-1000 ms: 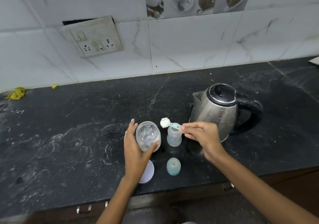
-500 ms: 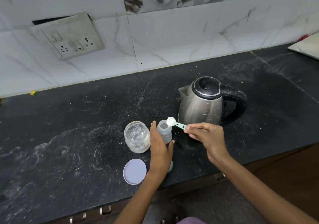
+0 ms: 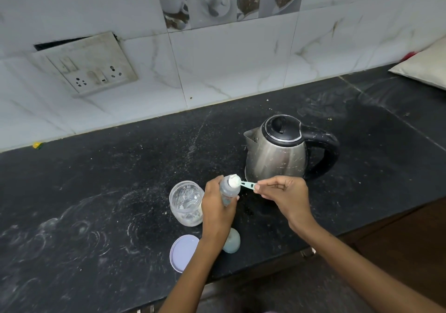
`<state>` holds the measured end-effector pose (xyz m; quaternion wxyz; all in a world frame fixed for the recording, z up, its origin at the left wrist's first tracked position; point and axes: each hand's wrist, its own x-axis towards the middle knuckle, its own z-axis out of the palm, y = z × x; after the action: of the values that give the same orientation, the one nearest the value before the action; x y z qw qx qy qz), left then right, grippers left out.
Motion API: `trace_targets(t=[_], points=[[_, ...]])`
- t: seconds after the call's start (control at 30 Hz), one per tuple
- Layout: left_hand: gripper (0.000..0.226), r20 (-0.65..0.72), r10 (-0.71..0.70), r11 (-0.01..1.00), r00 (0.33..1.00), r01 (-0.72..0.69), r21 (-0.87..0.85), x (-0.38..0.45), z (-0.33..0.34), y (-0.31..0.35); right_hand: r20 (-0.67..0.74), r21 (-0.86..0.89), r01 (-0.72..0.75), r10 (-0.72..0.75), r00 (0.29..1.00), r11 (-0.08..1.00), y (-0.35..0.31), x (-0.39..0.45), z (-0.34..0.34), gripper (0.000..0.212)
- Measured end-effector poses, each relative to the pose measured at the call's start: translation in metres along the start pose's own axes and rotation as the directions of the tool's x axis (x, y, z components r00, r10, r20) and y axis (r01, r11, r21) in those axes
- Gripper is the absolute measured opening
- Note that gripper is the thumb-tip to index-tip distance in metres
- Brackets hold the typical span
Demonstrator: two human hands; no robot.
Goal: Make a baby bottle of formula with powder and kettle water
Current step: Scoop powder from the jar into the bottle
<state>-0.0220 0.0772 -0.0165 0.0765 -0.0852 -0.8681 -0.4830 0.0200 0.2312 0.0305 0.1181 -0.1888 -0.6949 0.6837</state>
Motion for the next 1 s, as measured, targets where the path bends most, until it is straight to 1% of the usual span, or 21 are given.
trace_targets(t=[0.1,0.13,0.17,0.2,0.23,0.27,0.3,0.33,0.4,0.47,0.5,0.63,0.7,0.8,0.87,0.93,1.0], points=[[0.052,0.036,0.069,0.996,0.997,-0.071,0.045,0.003,-0.005,0.0,0.029,-0.165,0.092,-0.088,0.996,0.982,-0.003,0.002,-0.003,0.016],[0.053,0.052,0.093,0.994,0.994,-0.096,0.056,0.004,-0.006,0.001,0.049,-0.253,0.151,-0.143,0.988,0.956,-0.006,0.002,-0.003,0.014],[0.052,0.071,0.116,0.991,0.991,-0.12,0.065,0.005,-0.007,0.001,0.082,-0.36,0.232,-0.217,0.973,0.904,-0.009,0.002,-0.003,0.012],[0.052,0.089,0.132,0.988,0.987,-0.138,0.067,0.005,-0.007,0.001,0.138,-0.473,0.334,-0.306,0.942,0.816,-0.013,0.002,-0.003,0.01],[0.051,0.101,0.14,0.987,0.985,-0.147,0.063,0.005,-0.008,0.002,0.216,-0.573,0.443,-0.395,0.893,0.69,-0.016,0.002,-0.002,0.008],[0.05,0.107,0.142,0.987,0.984,-0.148,0.054,0.005,-0.008,0.002,0.308,-0.639,0.533,-0.45,0.838,0.555,-0.018,0.002,-0.001,0.008],[0.049,0.111,0.137,0.989,0.984,-0.143,0.043,0.005,-0.008,0.002,0.394,-0.672,0.584,-0.449,0.802,0.455,-0.019,0.001,0.0,0.009],[0.049,0.116,0.131,0.99,0.985,-0.136,0.035,0.005,-0.008,0.002,0.455,-0.694,0.601,-0.406,0.793,0.397,-0.02,0.0,0.002,0.011],[0.049,0.126,0.121,0.992,0.985,-0.126,0.029,0.005,-0.007,0.002,0.507,-0.743,0.585,-0.297,0.809,0.327,-0.019,0.001,0.005,0.014],[0.05,0.132,0.106,0.994,0.986,-0.109,0.013,0.004,-0.007,0.003,0.534,-0.76,0.6,-0.288,0.795,0.249,-0.02,0.004,0.006,0.012],[0.05,0.133,0.096,0.995,0.986,-0.097,0.0,0.004,-0.006,0.003,0.55,-0.747,0.625,-0.315,0.773,0.229,-0.022,0.005,0.006,0.012],[0.052,0.134,0.054,0.996,0.99,-0.043,-0.08,0.006,-0.01,0.003,0.604,-0.646,0.727,-0.428,0.673,0.231,-0.023,0.004,0.001,0.018],[0.053,0.127,0.058,0.997,0.99,-0.05,-0.063,0.007,-0.013,0.001,0.636,-0.596,0.768,-0.446,0.629,0.234,-0.022,0.004,-0.001,0.019],[0.053,0.148,0.072,0.997,0.986,-0.066,-0.045,0.004,-0.015,-0.001,0.642,-0.562,0.786,-0.464,0.61,0.256,-0.023,0.009,-0.002,0.017],[0.053,0.146,0.072,0.997,0.987,-0.064,-0.053,0.003,-0.014,-0.001,0.656,-0.568,0.785,-0.441,0.612,0.245,-0.022,0.01,-0.002,0.016],[0.052,0.151,0.08,0.996,0.985,-0.072,-0.056,0.003,-0.014,-0.001,0.663,-0.583,0.774,-0.405,0.629,0.248,-0.023,0.011,-0.001,0.013],[0.052,0.153,0.085,0.995,0.985,-0.076,-0.067,0.003,-0.015,0.0,0.662,-0.587,0.776,-0.417,0.624,0.23,-0.021,0.012,-0.002,0.013]])
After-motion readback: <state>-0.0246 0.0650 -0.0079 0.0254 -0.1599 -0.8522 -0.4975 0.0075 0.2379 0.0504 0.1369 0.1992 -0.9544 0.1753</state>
